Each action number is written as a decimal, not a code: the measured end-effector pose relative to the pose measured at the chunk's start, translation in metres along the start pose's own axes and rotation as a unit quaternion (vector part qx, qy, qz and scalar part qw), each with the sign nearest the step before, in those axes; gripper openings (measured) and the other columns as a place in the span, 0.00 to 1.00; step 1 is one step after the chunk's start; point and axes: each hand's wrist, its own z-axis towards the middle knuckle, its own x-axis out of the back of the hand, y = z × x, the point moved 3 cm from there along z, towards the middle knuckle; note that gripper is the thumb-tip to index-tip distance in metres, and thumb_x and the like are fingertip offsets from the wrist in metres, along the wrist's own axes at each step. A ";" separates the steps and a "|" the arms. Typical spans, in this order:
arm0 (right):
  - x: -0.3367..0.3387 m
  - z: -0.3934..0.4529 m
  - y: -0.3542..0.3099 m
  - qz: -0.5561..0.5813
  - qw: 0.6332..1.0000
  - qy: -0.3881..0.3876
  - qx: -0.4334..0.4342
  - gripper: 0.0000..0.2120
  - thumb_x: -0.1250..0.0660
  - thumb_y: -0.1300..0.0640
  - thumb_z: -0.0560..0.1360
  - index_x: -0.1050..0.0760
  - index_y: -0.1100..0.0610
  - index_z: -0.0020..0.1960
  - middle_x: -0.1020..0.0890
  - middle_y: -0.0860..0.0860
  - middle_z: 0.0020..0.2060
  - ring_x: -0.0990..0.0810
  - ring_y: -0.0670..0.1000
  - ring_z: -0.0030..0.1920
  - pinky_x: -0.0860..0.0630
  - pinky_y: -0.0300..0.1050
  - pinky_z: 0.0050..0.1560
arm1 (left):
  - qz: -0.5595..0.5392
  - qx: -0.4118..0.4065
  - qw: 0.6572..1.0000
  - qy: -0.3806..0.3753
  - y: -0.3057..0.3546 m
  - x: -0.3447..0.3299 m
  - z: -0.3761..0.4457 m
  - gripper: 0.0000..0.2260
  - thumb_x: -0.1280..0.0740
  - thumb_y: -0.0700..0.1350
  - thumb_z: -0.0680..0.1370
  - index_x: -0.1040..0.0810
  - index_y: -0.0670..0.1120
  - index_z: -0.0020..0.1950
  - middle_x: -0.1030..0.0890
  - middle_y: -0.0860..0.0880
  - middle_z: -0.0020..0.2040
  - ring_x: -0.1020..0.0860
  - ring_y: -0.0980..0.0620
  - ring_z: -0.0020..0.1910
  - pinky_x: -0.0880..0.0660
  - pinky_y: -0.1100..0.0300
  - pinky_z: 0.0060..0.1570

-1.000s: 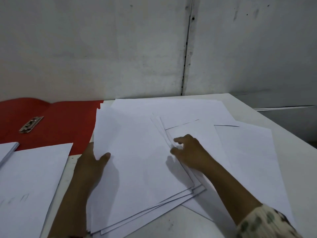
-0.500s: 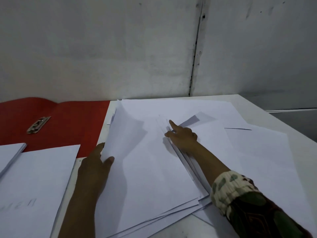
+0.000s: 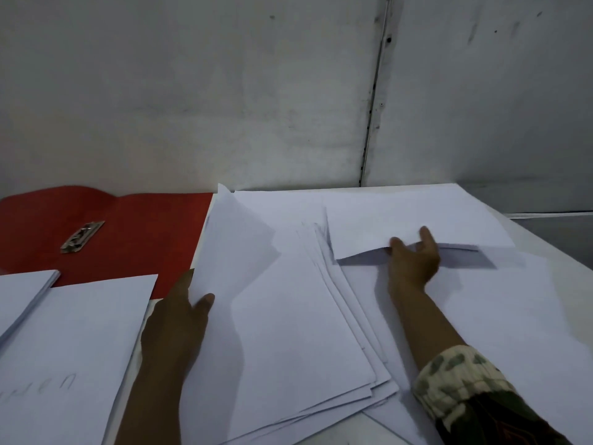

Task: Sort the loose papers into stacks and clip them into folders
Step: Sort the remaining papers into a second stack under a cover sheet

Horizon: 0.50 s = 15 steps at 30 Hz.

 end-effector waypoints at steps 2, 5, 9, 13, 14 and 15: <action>0.015 0.010 -0.007 0.088 0.995 0.039 -0.019 0.29 0.38 0.72 0.73 0.37 0.57 0.72 0.32 0.54 0.59 0.24 0.51 0.48 0.20 0.33 0.36 | 0.013 0.001 1.000 0.007 -0.001 0.001 0.000 0.23 0.38 0.46 0.78 0.38 0.47 0.73 0.28 0.42 0.68 0.30 0.38 0.65 0.33 0.48 0.62; 0.033 0.018 -0.012 0.174 0.981 0.056 -0.067 0.30 0.40 0.73 0.74 0.39 0.58 0.73 0.35 0.52 0.52 0.26 0.50 0.40 0.22 0.31 0.29 | 0.021 0.000 1.000 0.013 -0.002 0.002 0.000 0.23 0.38 0.45 0.78 0.37 0.46 0.72 0.27 0.41 0.67 0.29 0.38 0.64 0.32 0.47 0.61; 0.038 0.008 -0.015 0.203 0.971 -0.002 -0.129 0.28 0.39 0.74 0.74 0.38 0.60 0.72 0.32 0.52 0.34 0.28 0.48 0.32 0.23 0.31 0.28 | 0.006 -0.007 1.000 0.009 -0.002 0.000 -0.001 0.22 0.37 0.43 0.78 0.36 0.44 0.71 0.27 0.40 0.66 0.29 0.37 0.63 0.33 0.47 0.61; 0.029 -0.008 -0.022 0.230 0.957 -0.069 -0.160 0.25 0.39 0.73 0.74 0.34 0.62 0.69 0.26 0.54 0.35 0.25 0.48 0.32 0.22 0.32 0.29 | -0.015 -0.002 1.000 0.004 -0.003 -0.003 -0.001 0.21 0.36 0.42 0.77 0.34 0.42 0.70 0.26 0.39 0.65 0.29 0.37 0.63 0.33 0.47 0.61; 0.025 -0.013 -0.022 0.231 0.954 -0.084 -0.169 0.24 0.39 0.73 0.74 0.33 0.62 0.68 0.25 0.54 0.36 0.25 0.48 0.32 0.22 0.32 0.29 | -0.017 -0.001 1.000 0.003 -0.004 -0.004 0.000 0.21 0.36 0.42 0.77 0.34 0.42 0.70 0.26 0.39 0.65 0.28 0.37 0.62 0.32 0.47 0.61; 0.021 -0.016 -0.021 0.228 0.952 -0.099 -0.179 0.22 0.39 0.73 0.74 0.32 0.62 0.67 0.24 0.54 0.36 0.25 0.48 0.32 0.22 0.32 0.29 | -0.019 -0.002 1.000 0.002 -0.004 -0.005 0.000 0.21 0.36 0.42 0.77 0.34 0.42 0.70 0.26 0.39 0.64 0.28 0.37 0.62 0.32 0.47 0.61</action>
